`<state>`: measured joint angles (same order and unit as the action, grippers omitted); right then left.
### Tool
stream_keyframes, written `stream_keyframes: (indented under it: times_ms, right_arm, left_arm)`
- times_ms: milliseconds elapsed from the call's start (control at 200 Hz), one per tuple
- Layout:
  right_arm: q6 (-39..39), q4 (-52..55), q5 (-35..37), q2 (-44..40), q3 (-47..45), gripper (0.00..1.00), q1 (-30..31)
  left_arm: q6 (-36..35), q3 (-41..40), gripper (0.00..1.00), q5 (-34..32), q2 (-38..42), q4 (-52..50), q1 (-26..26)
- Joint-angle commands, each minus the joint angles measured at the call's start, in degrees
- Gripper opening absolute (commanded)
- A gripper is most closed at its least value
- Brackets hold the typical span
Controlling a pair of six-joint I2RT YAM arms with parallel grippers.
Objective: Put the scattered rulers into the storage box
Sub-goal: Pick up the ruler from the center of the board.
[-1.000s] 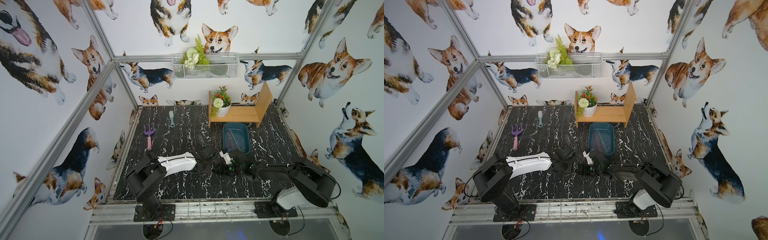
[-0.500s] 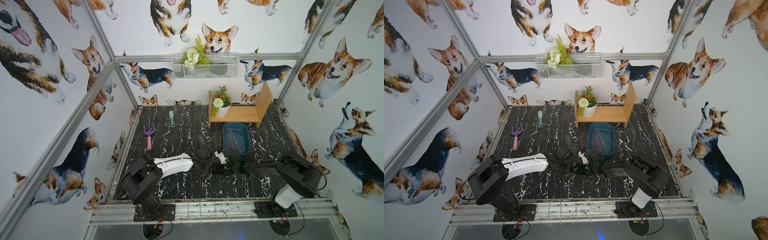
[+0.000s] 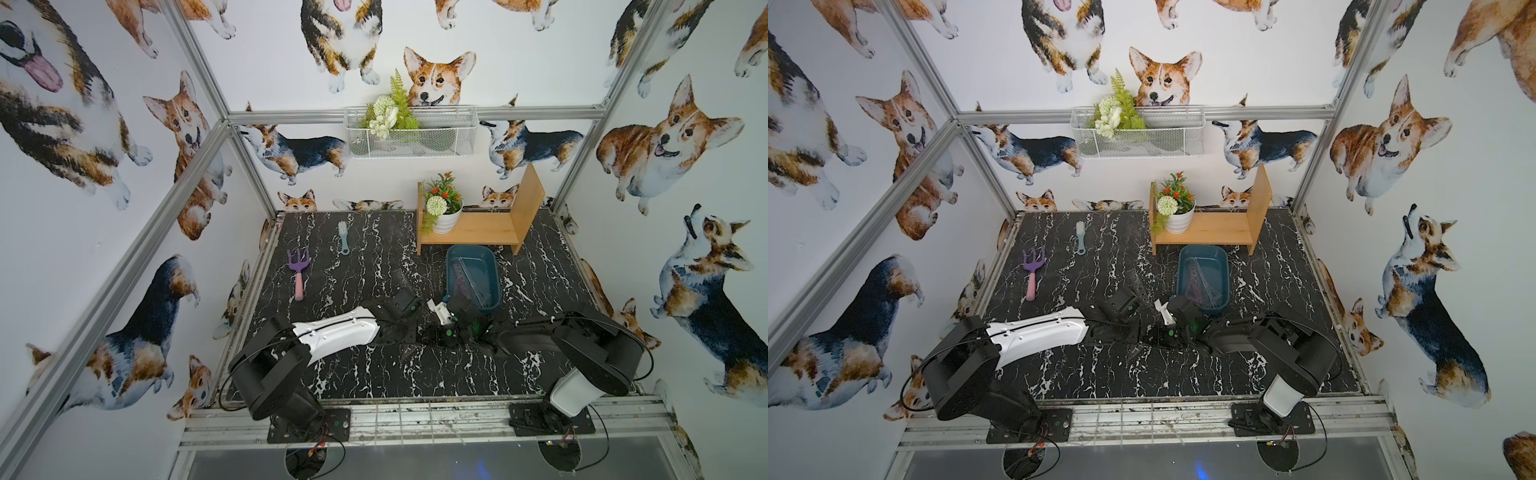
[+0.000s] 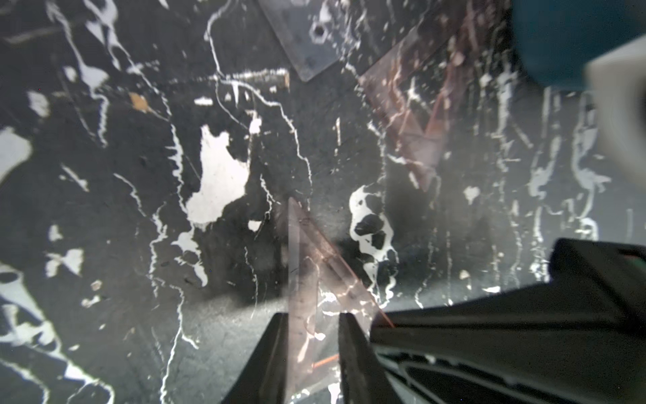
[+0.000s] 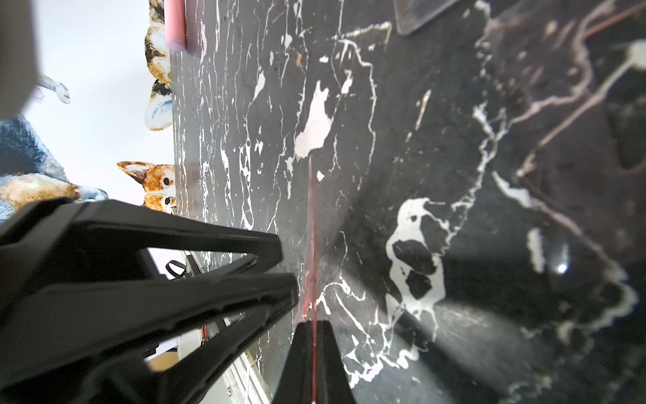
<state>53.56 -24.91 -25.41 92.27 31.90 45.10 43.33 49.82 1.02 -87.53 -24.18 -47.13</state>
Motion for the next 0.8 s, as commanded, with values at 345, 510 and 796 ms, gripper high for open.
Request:
stream_keyframes:
  times_ms: [345, 510, 796]
  right_arm:
    - [-2.9, 7.6, 1.2, -6.6, 3.2, 0.0, -0.7]
    - [-4.6, 11.9, 1.2, -10.0, 4.5, 0.0, -2.9]
    - [-9.3, 20.9, 1.2, -15.8, 6.7, 0.0, -8.8]
  left_arm:
    - [-1.9, 1.1, 0.41, -3.8, 12.3, -6.8, 5.5]
    - [-3.1, -0.8, 0.41, -2.2, 15.6, -7.0, 8.7]
    - [-4.0, -3.4, 0.42, 1.2, 18.7, -4.8, 9.9]
